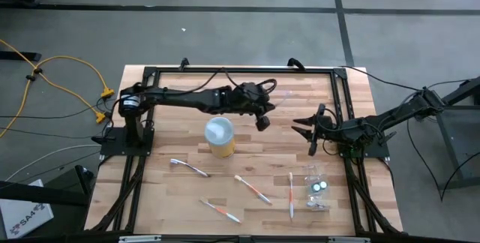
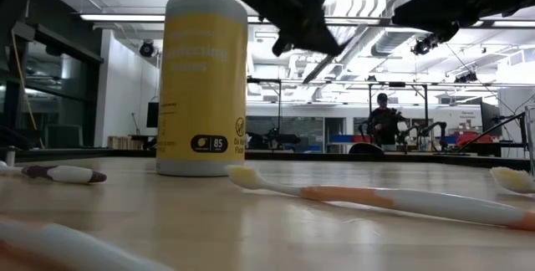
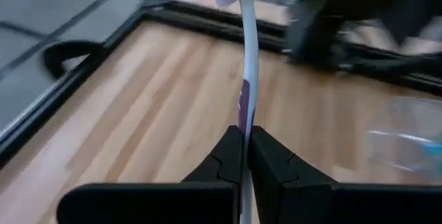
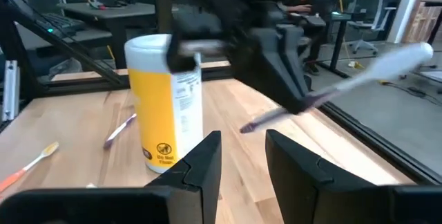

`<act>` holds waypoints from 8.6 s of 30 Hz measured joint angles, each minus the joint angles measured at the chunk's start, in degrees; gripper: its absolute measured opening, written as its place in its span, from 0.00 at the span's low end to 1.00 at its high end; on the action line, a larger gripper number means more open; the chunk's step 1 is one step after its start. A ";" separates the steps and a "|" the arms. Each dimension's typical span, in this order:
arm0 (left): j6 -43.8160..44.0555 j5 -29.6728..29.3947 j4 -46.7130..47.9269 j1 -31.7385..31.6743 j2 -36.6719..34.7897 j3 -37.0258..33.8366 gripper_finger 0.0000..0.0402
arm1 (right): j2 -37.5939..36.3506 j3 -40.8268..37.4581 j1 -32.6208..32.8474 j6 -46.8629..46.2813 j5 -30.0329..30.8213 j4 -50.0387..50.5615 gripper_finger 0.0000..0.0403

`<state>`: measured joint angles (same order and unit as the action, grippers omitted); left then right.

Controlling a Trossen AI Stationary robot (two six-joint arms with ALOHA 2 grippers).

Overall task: Pick & Place toothbrushing station
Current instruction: Put the top purple toothbrush in the bottom section of the transparent organizer

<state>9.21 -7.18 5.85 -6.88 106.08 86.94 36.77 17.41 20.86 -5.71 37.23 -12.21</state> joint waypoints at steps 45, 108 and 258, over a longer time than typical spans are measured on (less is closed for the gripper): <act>-12.28 12.88 -10.65 5.93 -0.17 0.00 0.01 | 0.04 0.00 0.57 5.48 -5.26 -13.24 0.26; -14.17 11.36 -10.73 6.45 0.53 0.02 0.01 | 6.62 0.00 0.52 5.52 -4.28 -19.26 0.26; -8.76 12.17 -9.95 13.45 0.09 0.02 0.17 | 17.25 19.02 57.16 -43.55 3.70 40.40 0.02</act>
<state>0.45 4.99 -4.10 6.57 106.17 86.96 54.03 36.42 78.02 -49.26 40.93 28.19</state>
